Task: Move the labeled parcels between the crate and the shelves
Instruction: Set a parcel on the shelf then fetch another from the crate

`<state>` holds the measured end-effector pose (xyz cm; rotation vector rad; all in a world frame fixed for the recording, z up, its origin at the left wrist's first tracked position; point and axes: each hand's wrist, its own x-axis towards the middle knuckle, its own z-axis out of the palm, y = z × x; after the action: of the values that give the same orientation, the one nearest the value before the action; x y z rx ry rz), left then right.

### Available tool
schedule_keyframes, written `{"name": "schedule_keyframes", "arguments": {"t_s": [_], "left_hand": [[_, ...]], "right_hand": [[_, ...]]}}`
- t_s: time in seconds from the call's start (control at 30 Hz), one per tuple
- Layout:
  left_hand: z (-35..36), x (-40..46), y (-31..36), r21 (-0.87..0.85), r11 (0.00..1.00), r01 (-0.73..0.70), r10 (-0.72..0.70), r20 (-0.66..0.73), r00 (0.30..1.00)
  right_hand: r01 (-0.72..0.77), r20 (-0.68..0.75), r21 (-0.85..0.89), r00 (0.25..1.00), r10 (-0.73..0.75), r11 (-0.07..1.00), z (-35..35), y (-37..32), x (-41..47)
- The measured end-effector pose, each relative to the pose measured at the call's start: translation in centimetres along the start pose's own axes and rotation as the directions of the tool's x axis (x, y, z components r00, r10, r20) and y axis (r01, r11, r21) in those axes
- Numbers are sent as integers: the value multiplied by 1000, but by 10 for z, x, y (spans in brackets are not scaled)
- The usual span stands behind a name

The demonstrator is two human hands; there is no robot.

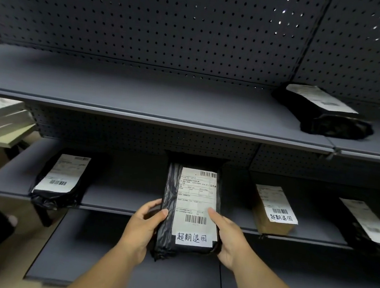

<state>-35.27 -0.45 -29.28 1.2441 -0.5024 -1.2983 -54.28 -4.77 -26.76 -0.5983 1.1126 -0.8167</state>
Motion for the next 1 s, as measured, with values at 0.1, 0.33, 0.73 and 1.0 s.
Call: {"name": "schedule_keyframes", "arguments": {"t_s": [0.1,0.33,0.73,1.0], "left_hand": [[0,-8,-1,-2,1000,-4,4,14,1000],[5,-21,-3,-13,1000,-18,18,25,1000],[27,-27,13,52,999,8,-14,119,993],[68,-27,23,158,987,22,-64,266,962]], "right_hand": [[-17,27,-8,999,17,1000,-3,-1,-11],[-28,20,-67,999,29,997,-7,-2,-23],[-8,-12,-77,1000,8,997,-25,-18,-37],[83,-184,-4,979,-82,997,-51,-26,-57]]}}
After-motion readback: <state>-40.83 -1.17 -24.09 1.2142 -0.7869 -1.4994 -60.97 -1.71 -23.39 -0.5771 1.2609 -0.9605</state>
